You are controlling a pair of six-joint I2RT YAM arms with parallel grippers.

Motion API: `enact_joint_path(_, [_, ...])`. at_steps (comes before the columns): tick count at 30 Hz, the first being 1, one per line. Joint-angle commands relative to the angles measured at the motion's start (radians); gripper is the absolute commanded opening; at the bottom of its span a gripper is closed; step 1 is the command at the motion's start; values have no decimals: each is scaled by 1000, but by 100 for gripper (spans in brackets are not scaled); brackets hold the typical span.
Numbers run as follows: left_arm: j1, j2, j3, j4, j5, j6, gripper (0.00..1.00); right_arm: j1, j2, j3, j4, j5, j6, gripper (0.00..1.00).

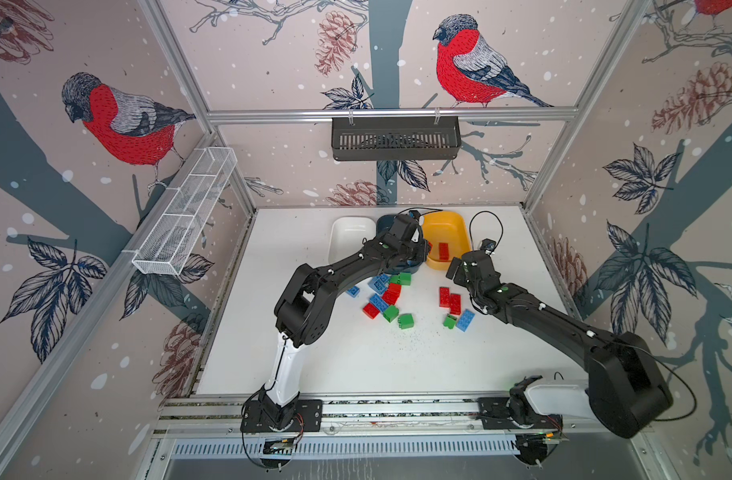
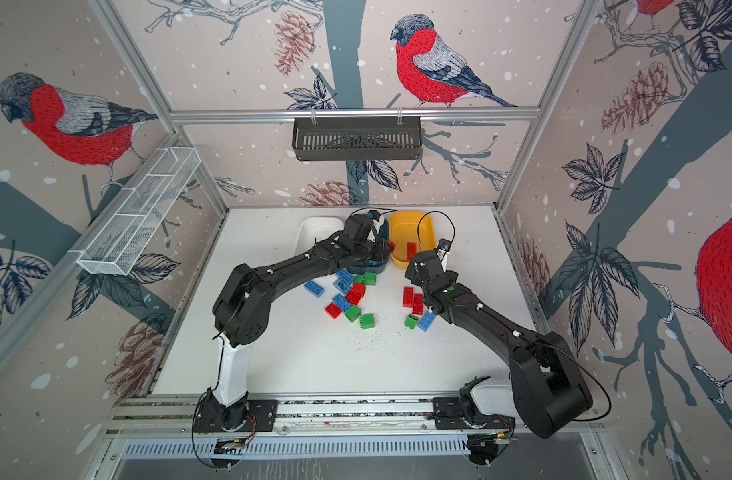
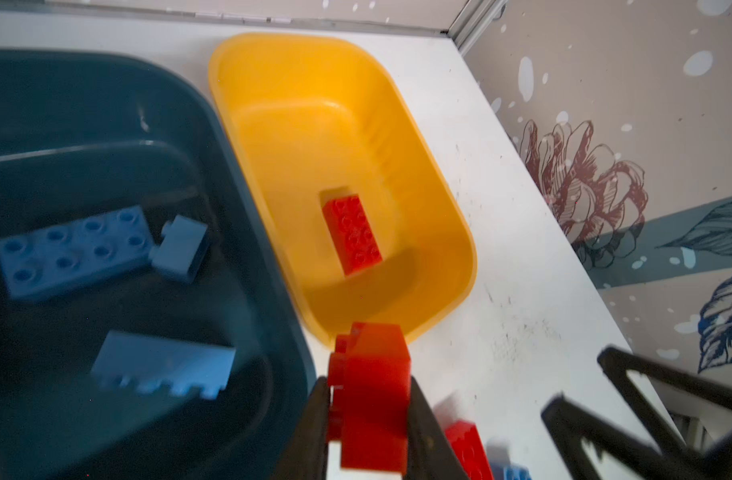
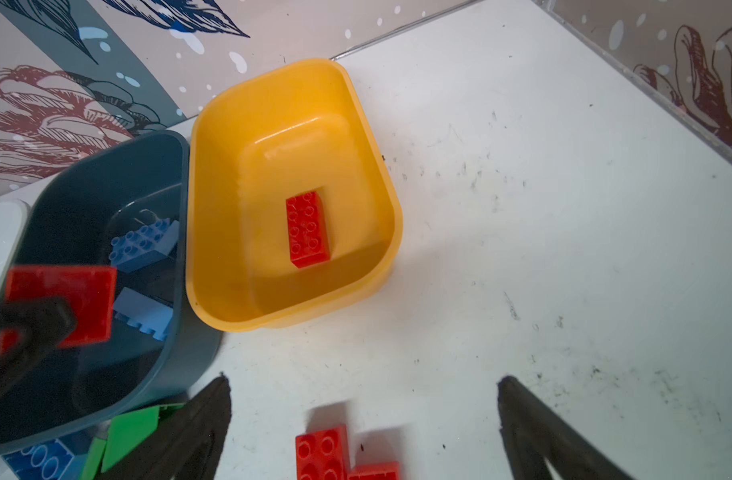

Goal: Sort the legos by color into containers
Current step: 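Drop the red brick into the yellow bin while right reaches another red brick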

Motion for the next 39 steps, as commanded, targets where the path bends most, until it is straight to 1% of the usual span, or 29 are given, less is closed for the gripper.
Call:
enact_joint_path(1, [1,91,119,-12,49,22,19,-31,-30,-44,29,-148,-25,99])
enact_joint_path(2, [0,124,169,-37,49,22,21,-44,-26,-47,28,-193,-27,99])
enact_joint_path(3, [1,154,215,-66,46,20,24,-47,-21,-48,19,-208,-21,100])
enact_joint_path(4, [1,184,269,-107,39,21,30,-52,-15,-50,9,-215,-17,99])
enact_joint_path(6, [1,226,352,-175,25,23,50,-53,-9,-61,7,-238,-24,98])
enact_joint_path(7, [1,232,375,-191,24,27,59,-57,-9,-70,19,-267,-34,100])
enact_joint_path(8, [1,225,373,-193,24,28,65,-58,-8,-76,24,-287,-32,100])
enact_joint_path(10, [1,193,338,-169,22,29,72,-57,-3,-81,31,-323,-35,100])
enact_joint_path(14, [1,96,218,-110,-2,32,82,-53,27,-62,21,-362,-46,99])
enact_joint_path(19, [2,-29,64,-55,-86,34,97,-43,120,25,-46,-433,-83,99])
enact_joint_path(21, [5,-78,7,-34,-112,36,97,-38,165,68,-89,-454,-90,98])
enact_joint_path(24, [15,-146,-87,5,-129,26,97,-21,210,98,-104,-466,-103,98])
enact_joint_path(29, [38,-224,-227,72,-118,-14,97,-11,283,140,-124,-509,-108,98])
enact_joint_path(39, [88,-281,-359,110,-93,-70,97,43,379,213,-176,-510,-143,95])
